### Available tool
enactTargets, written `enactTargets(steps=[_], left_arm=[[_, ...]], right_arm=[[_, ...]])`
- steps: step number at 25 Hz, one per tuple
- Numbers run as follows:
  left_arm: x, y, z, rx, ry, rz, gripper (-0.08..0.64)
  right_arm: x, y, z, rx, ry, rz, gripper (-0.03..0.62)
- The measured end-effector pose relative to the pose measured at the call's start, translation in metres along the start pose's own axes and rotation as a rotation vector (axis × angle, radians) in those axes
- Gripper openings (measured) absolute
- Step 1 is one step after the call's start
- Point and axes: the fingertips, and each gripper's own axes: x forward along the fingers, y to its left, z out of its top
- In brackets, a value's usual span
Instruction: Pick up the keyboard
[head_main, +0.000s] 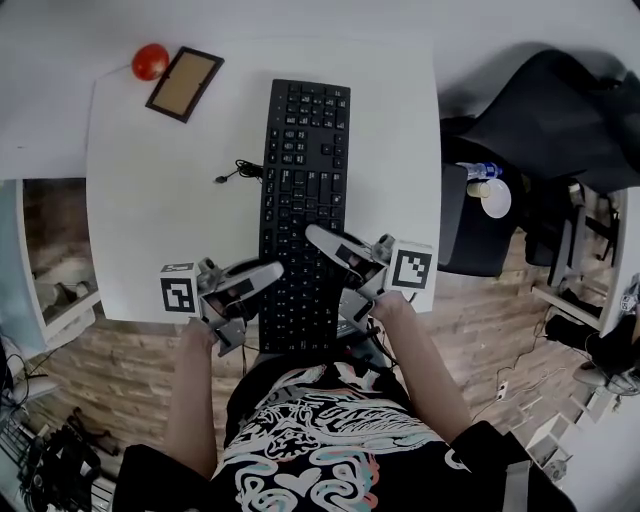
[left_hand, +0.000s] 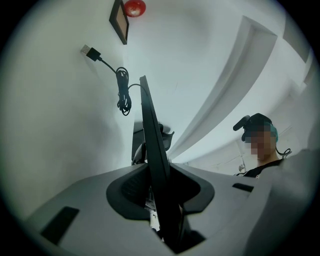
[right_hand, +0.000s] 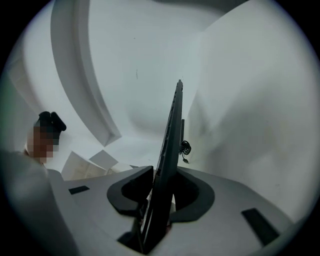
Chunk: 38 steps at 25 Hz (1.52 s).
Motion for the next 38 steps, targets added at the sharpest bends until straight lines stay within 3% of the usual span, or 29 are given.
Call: enactTargets(steps=[8, 17, 26, 32, 38], left_arm=[[0.002, -0.011, 0.006, 0.033, -0.014, -0.045, 0.103], [-0.004, 0.011, -0.001, 0.104, -0.039, -0.057, 0.110], [-0.009, 0.033, -0.003, 0.238, -0.043, -0.022, 0.120], [-0.006, 0.094, 0.006, 0.265, -0.033, -0.034, 0.126], [-0.009, 0.108, 0.012, 0.298, -0.040, -0.064, 0.127]], right_arm=[[0.003, 0.018, 0.006, -0.063, -0.002, 0.002, 0.127], [-0.003, 0.000, -0.006, -0.179, -0.007, -0.007, 0.127], [-0.004, -0.015, -0.011, -0.266, -0.039, -0.002, 0.127], [-0.004, -0.071, -0.004, -0.308, -0.063, -0.037, 0.127], [0.000, -0.081, -0.003, -0.366, -0.071, -0.011, 0.127]])
